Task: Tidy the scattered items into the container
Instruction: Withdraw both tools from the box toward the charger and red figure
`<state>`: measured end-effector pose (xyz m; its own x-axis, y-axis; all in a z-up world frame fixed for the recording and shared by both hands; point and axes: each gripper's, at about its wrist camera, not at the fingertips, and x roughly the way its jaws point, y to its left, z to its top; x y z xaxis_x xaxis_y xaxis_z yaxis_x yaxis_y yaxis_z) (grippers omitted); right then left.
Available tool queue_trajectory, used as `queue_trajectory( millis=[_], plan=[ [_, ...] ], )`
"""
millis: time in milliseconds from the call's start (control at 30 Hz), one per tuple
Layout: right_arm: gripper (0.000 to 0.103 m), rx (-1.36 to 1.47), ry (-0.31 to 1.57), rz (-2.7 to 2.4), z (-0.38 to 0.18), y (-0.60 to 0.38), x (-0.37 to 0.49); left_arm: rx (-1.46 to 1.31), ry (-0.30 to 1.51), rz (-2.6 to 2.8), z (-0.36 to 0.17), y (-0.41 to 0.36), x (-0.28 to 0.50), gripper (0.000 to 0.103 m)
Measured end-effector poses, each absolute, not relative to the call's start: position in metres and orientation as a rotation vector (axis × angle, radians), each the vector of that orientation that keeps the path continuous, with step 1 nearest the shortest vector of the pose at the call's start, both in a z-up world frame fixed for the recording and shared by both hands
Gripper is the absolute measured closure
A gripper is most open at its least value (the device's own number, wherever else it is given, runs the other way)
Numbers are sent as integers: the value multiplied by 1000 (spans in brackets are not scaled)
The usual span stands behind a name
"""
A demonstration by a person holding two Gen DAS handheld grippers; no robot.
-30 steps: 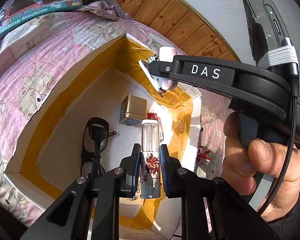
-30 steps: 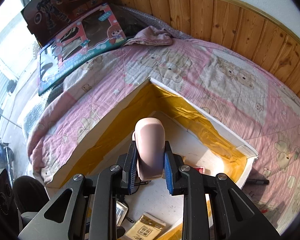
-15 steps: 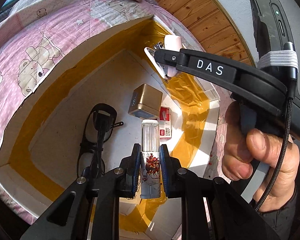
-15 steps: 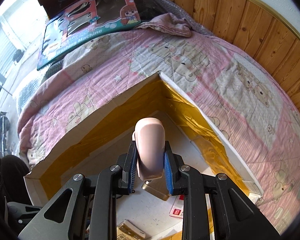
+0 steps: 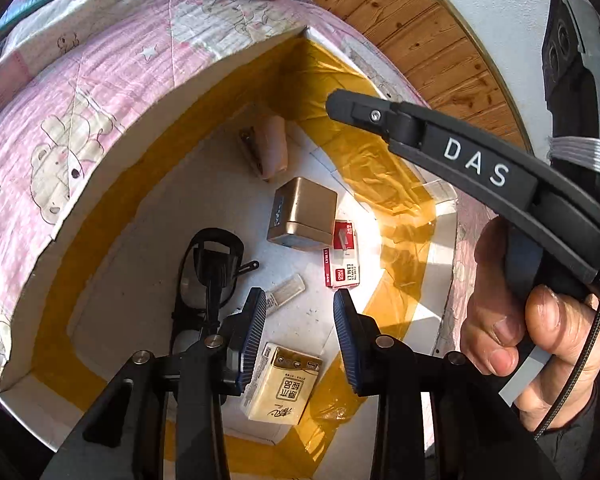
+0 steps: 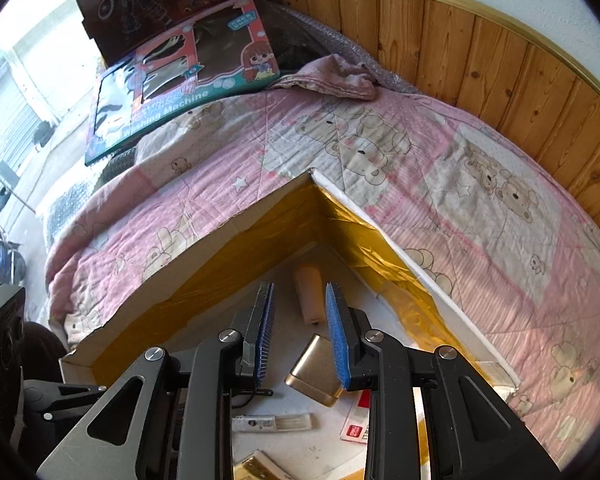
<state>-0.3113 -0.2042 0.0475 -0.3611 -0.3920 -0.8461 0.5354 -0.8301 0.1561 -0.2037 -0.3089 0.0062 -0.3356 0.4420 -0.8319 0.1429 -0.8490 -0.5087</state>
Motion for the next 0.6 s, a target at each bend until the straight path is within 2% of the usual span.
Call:
queue_trajectory(
  millis=[200, 400, 600],
  plan=[
    [75, 1226, 5, -2240, 79, -173, -265, -1554, -530, 2452, 44, -300, -175, 67],
    [77, 1140, -65, -2279, 101, -152, -212, -1433, -268, 2613, 71, -280, -144, 67],
    [78, 1069, -106, -2303, 119, -133, -170, -1354, -170, 2668, 90, -268, -120, 67]
  ],
)
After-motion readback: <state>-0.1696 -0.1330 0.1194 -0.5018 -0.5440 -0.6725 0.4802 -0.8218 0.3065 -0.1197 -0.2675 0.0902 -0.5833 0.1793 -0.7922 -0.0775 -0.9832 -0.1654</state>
